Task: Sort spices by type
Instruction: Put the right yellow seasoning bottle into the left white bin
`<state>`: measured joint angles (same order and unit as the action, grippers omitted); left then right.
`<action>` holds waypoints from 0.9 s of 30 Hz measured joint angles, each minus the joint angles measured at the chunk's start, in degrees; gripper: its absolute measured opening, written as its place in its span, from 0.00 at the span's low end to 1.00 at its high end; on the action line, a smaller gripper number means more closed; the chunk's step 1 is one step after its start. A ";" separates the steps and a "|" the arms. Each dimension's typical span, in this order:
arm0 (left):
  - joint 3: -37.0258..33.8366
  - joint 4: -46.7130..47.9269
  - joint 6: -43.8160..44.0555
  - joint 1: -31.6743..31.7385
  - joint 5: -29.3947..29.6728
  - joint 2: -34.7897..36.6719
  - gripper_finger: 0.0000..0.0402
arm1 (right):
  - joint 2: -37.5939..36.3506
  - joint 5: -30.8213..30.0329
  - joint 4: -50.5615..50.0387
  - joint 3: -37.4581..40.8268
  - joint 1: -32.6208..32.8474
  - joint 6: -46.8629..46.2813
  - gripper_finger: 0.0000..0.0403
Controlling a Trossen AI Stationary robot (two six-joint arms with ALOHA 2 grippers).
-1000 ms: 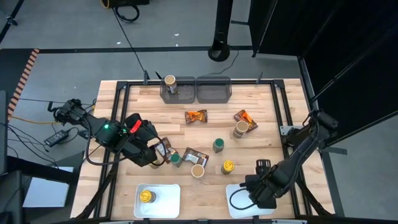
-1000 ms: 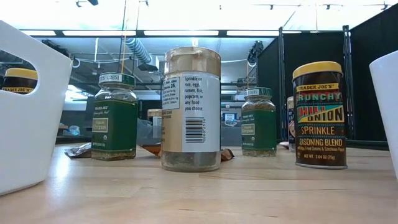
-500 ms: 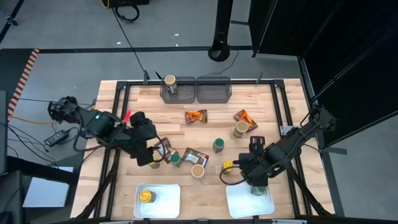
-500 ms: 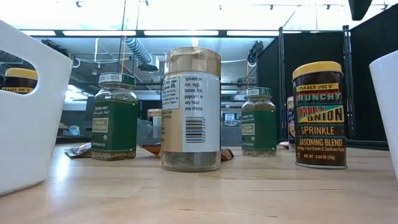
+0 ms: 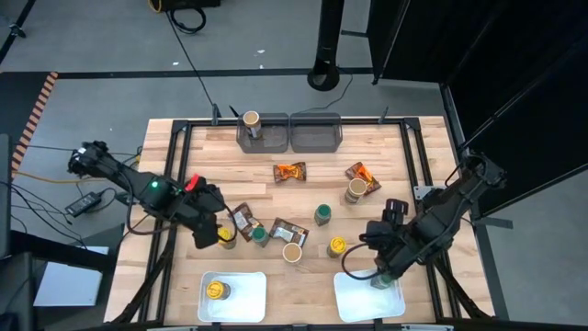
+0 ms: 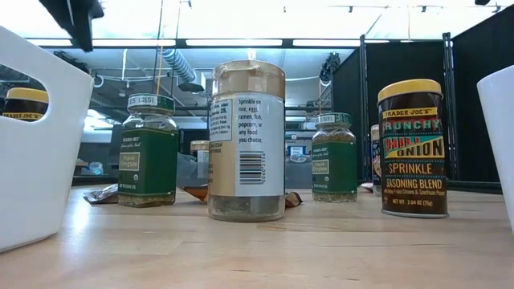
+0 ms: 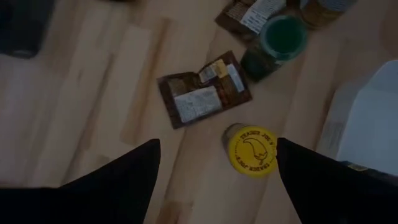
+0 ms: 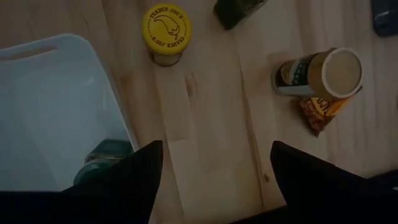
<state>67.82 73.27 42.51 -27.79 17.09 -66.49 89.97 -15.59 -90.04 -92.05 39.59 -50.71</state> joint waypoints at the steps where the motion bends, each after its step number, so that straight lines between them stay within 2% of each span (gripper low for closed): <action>1: -1.08 -1.17 -0.25 -0.01 -0.66 0.52 0.79 | 0.00 -0.01 0.00 0.00 0.17 -0.29 0.76; 4: -3.42 -3.51 -1.62 -0.01 -4.90 1.13 0.79 | 0.00 -0.01 0.01 0.00 0.50 -0.93 0.76; 8: -4.23 -4.03 -1.88 -0.03 -7.75 1.22 0.80 | 0.00 -1.13 0.02 0.00 0.51 -1.97 0.75; 15: -4.30 -7.12 -3.54 -0.06 -7.32 -0.17 0.80 | 0.00 -4.31 0.02 0.00 0.51 -2.31 0.75; 27: -4.42 -7.21 -9.27 -0.07 -8.41 -5.51 0.80 | 0.00 -4.55 0.00 0.50 0.49 -2.10 0.74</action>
<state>63.40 66.06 33.23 -27.86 8.69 -72.01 89.97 -20.14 -90.04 -91.55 40.07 -52.81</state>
